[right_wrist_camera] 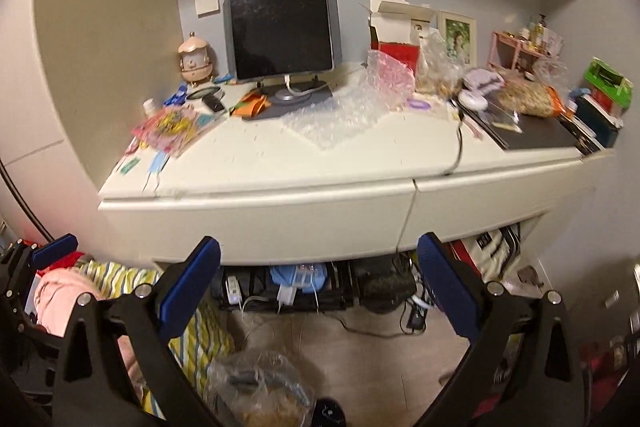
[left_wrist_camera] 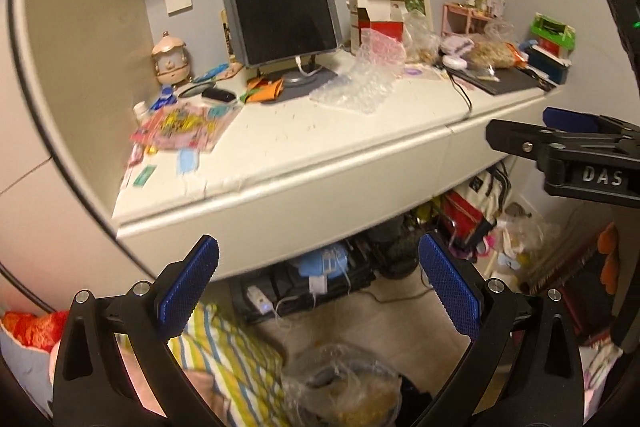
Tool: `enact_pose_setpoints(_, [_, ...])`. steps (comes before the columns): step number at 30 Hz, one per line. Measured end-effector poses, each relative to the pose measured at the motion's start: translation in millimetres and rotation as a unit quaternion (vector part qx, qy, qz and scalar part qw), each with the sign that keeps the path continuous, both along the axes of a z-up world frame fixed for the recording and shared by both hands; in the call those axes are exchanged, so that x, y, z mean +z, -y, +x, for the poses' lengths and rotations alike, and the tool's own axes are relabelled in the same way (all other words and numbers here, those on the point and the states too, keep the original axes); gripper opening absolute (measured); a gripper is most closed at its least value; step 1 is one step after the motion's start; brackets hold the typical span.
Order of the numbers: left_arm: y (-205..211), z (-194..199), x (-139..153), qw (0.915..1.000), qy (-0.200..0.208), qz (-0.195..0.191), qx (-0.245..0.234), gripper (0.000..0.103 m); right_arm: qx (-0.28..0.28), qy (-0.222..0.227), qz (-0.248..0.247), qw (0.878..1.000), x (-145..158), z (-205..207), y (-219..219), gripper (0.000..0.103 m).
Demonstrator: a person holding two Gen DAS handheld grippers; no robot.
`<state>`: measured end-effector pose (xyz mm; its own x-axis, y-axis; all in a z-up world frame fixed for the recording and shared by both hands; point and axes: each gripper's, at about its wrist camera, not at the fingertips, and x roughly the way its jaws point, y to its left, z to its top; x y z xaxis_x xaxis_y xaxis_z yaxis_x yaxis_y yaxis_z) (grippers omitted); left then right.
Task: Collect trash
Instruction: 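Raise the right tool back toward the bubble wrap on the desk, then close the right tool on the clear bubble wrap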
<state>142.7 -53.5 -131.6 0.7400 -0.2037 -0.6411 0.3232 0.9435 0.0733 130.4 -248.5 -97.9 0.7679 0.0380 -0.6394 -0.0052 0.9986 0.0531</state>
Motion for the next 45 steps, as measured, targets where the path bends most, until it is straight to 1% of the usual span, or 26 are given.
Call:
enact_pose_setpoints(3, [21, 32, 7, 0.9999, 0.011, 0.007, -0.003, 0.097, 0.003, 0.001, 0.003, 1.0, 1, 36, 14, 0.096])
enact_pose_setpoints(9, [61, 95, 12, 0.9999, 0.007, 0.01, 0.008, 0.097, 0.009, -0.009, 0.001, 1.0, 2, 113, 45, 0.096])
enact_pose_setpoints(16, [96, 169, 14, 0.9997, -0.012, 0.001, 0.019, 0.097, 0.006, -0.029, 0.006, 1.0, -7, 195, 75, 0.096])
enact_pose_setpoints(19, [107, 198, 12, 0.9995, -0.018, 0.012, 0.023, 0.097, 0.003, -0.043, 0.01, 0.999, -15, 231, 84, 0.096])
enact_pose_setpoints(23, [119, 230, 9, 0.9992, -0.016, 0.032, 0.017, 0.097, 0.006, -0.058, 0.003, 0.998, -29, 267, 89, 0.096])
enact_pose_setpoints(29, [129, 272, -1, 0.9989, -0.023, 0.041, 0.011, 0.097, 0.011, -0.079, -0.003, 0.997, -49, 305, 96, 0.096])
enact_pose_setpoints(34, [131, 297, -10, 0.9987, -0.033, 0.033, 0.017, 0.097, 0.018, -0.095, -0.009, 0.995, -64, 331, 99, 0.096])
enact_pose_setpoints(40, [139, 317, -21, 0.9987, -0.038, 0.034, 0.009, 0.097, 0.023, -0.113, -0.015, 0.993, -83, 355, 96, 0.096])
enact_pose_setpoints(45, [143, 323, -28, 0.9985, -0.042, 0.034, 0.003, 0.097, 0.02, -0.124, -0.024, 0.992, -97, 369, 91, 0.096])
